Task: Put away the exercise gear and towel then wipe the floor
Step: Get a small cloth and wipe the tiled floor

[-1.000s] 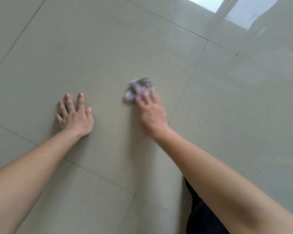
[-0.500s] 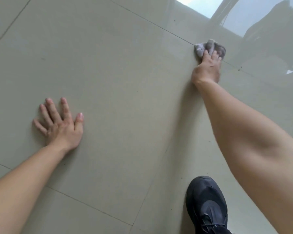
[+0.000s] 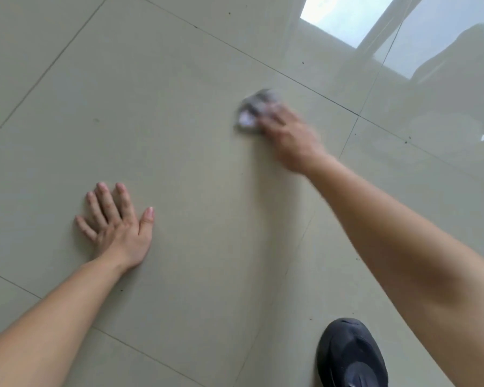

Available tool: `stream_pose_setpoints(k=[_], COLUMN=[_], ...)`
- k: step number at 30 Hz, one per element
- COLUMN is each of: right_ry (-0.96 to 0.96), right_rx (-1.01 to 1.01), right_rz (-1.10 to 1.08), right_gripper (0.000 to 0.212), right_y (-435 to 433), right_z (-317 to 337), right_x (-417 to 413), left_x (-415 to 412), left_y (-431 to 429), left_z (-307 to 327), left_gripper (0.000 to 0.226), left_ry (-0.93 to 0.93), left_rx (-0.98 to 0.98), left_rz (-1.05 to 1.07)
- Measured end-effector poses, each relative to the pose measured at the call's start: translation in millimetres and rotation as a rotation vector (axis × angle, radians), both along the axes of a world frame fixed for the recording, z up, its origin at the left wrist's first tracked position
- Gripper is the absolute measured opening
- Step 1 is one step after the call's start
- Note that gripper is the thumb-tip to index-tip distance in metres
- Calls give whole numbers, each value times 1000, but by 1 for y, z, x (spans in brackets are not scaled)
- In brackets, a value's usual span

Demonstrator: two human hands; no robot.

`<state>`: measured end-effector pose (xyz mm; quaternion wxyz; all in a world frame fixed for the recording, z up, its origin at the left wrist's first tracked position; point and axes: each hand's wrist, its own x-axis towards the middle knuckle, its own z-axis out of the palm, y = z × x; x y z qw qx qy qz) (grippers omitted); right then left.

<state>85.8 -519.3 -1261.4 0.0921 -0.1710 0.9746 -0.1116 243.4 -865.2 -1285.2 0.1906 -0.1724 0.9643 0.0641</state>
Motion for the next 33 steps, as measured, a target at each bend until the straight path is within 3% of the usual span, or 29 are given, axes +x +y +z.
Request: stream_pose_setpoints(k=[3, 5, 7, 10, 13, 16, 19, 22, 25, 30, 33], right_ry=[-101, -165, -130, -99, -151, -150, -108, -84, -132, -126, -68], right_rx=[53, 85, 35, -61, -22, 2, -10, 52, 100, -9, -47], right_rz=[-829, -1027, -843, -253, 303, 488, 384, -23, -342, -644, -549], right_gripper=[73, 71, 66, 57, 60, 66, 70, 72, 76, 65, 68], right_y=[47, 27, -26, -126, -192, -174, -105, -27, 17, -18, -99], right_z=[13, 14, 11, 11, 26, 23, 17, 21, 23, 14, 3], right_x=[-33, -40, -36, -7, 47, 62, 46, 23, -2, -47, -42], left_x=[-1, -1, -1, -1, -2, -1, -2, -2, -3, -16, -15], left_y=[1, 2, 1, 2, 3, 2, 2, -2, -25, -78, -80], left_z=[1, 1, 3, 5, 7, 5, 6, 10, 13, 0, -9], left_gripper=[76, 77, 77, 77, 76, 76, 77, 70, 60, 70, 71], left_ry=[-14, -27, -34, -19, -13, 14, 32, 69, 304, 184, 229], left_rx=[-2, -5, -10, -5, 11, 15, 30, 61, 9, -89, -92], left_rz=[7, -3, 0, -5, 10, 11, 22, 9, 8, 195, 184])
